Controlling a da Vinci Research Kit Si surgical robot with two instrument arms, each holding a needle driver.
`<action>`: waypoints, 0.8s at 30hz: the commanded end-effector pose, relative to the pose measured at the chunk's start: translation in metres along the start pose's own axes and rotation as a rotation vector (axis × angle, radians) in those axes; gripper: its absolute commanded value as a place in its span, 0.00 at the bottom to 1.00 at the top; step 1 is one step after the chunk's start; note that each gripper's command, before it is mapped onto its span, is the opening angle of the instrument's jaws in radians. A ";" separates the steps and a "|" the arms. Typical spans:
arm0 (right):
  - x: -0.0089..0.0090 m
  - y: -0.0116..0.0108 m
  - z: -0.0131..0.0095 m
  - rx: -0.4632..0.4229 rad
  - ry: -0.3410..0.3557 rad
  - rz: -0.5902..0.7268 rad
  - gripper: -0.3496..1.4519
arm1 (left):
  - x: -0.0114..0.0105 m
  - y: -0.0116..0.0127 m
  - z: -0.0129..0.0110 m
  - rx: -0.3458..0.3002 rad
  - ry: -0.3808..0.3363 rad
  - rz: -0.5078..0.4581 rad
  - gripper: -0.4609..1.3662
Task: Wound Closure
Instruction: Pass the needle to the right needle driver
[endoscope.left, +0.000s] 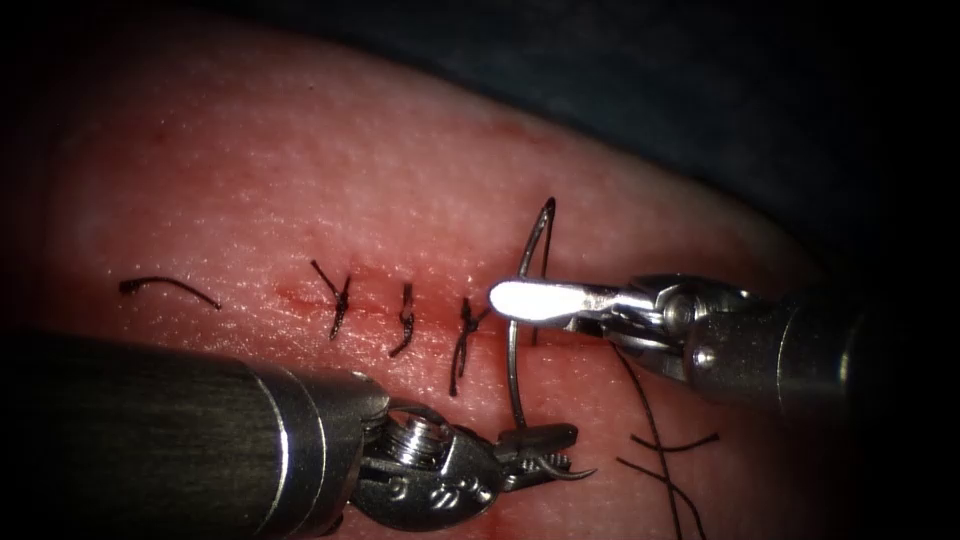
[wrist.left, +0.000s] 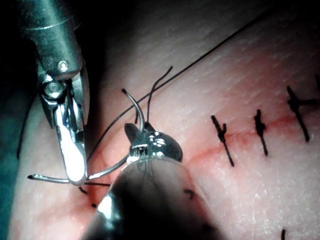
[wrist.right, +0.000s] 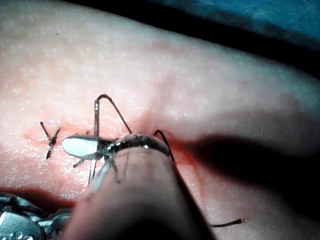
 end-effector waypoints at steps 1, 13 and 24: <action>0.0000 0.0000 0.0000 -0.002 -0.001 0.000 0.00 | 0.0000 0.0000 0.0000 -0.007 0.002 0.000 0.06; -0.0004 -0.0002 -0.0007 0.003 -0.011 -0.070 0.00 | 0.0000 -0.0001 -0.0001 -0.010 0.000 0.000 0.06; -0.0007 -0.0007 -0.0009 0.040 -0.089 -0.246 0.71 | 0.0000 -0.0001 -0.0001 -0.014 0.007 0.005 0.06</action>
